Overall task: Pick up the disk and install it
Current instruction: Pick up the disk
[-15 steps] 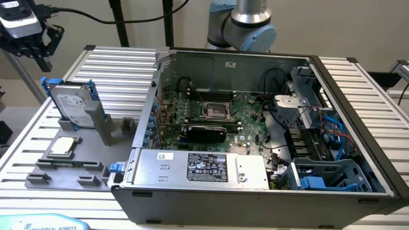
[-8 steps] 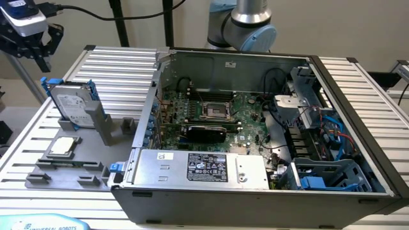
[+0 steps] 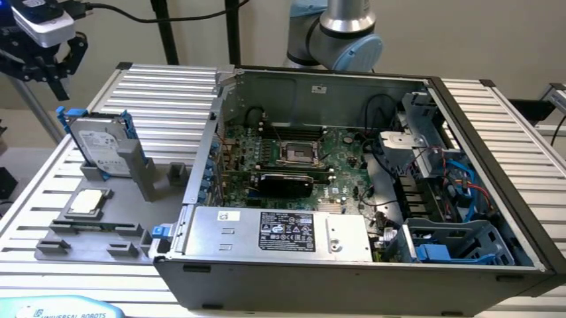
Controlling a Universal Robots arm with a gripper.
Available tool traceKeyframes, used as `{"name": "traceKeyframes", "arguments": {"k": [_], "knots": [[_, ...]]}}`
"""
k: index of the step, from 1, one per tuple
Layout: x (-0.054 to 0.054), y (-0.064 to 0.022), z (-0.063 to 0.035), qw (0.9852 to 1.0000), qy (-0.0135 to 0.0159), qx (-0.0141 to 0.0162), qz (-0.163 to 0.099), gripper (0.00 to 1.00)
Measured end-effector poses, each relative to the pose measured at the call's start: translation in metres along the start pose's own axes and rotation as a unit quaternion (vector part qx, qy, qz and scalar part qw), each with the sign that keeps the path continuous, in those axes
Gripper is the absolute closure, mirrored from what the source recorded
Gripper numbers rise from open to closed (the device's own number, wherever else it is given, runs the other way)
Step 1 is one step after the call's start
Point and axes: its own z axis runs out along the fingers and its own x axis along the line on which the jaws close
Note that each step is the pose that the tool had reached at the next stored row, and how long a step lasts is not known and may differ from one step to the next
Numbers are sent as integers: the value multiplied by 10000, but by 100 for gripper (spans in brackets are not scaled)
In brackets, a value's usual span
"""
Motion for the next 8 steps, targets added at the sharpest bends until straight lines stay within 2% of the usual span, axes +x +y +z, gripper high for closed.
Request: {"name": "traceKeyframes", "arguments": {"k": [4, 8], "knots": [[0, 0, 0, 9993, 25, 6, -364, 89], [0, 0, 0, 9974, 49, 12, -725, 89]]}}
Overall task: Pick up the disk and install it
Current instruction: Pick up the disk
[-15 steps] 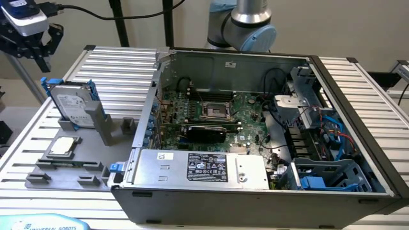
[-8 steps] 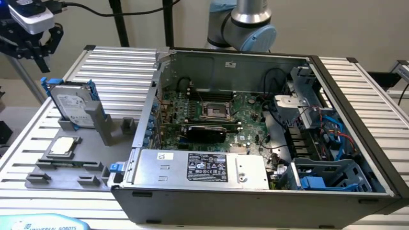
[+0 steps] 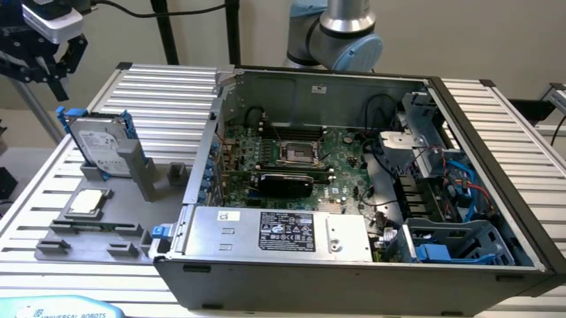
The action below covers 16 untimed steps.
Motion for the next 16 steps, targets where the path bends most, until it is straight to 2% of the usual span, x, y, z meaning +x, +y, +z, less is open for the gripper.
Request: {"name": "traceKeyframes", "arguments": {"k": [4, 8, 12, 16], "knots": [[0, 0, 0, 9994, 23, 6, -347, 89], [0, 0, 0, 9977, 33, 15, -670, 89], [0, 0, 1, 9948, 33, 34, -1016, 89], [0, 0, 2, 9908, 17, 60, -1354, 89]]}}
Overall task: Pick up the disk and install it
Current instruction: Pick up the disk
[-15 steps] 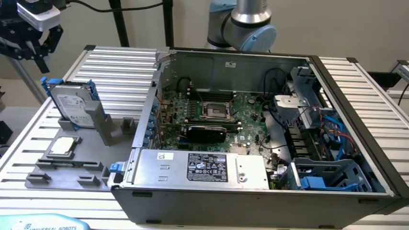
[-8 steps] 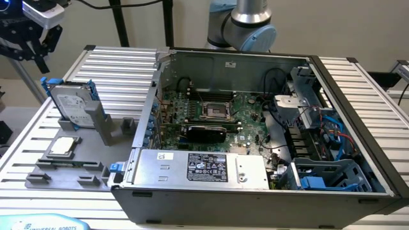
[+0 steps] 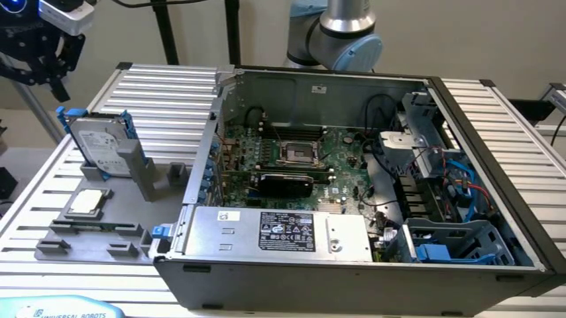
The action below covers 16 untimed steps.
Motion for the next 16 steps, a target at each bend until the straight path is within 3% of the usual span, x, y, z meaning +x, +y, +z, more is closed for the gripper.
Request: {"name": "traceKeyframes", "arguments": {"k": [4, 8, 12, 16], "knots": [[0, 0, 1, 9994, -12, 28, -346, 89], [0, 0, 2, 9975, -7, 45, -707, 89], [0, 0, 2, 9943, 0, 61, -1068, 89], [0, 0, 5, 9896, 4, 80, -1434, 89]]}}
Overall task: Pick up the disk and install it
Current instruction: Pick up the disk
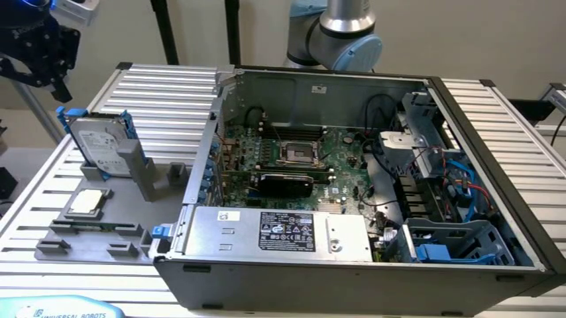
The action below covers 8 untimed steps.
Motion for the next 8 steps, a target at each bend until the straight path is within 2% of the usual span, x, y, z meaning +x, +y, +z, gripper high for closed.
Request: {"name": "traceKeyframes", "arguments": {"k": [4, 8], "knots": [[0, 0, 1, 9993, 5, 17, -363, 89], [0, 0, 2, 9974, 10, 34, -722, 89]]}}
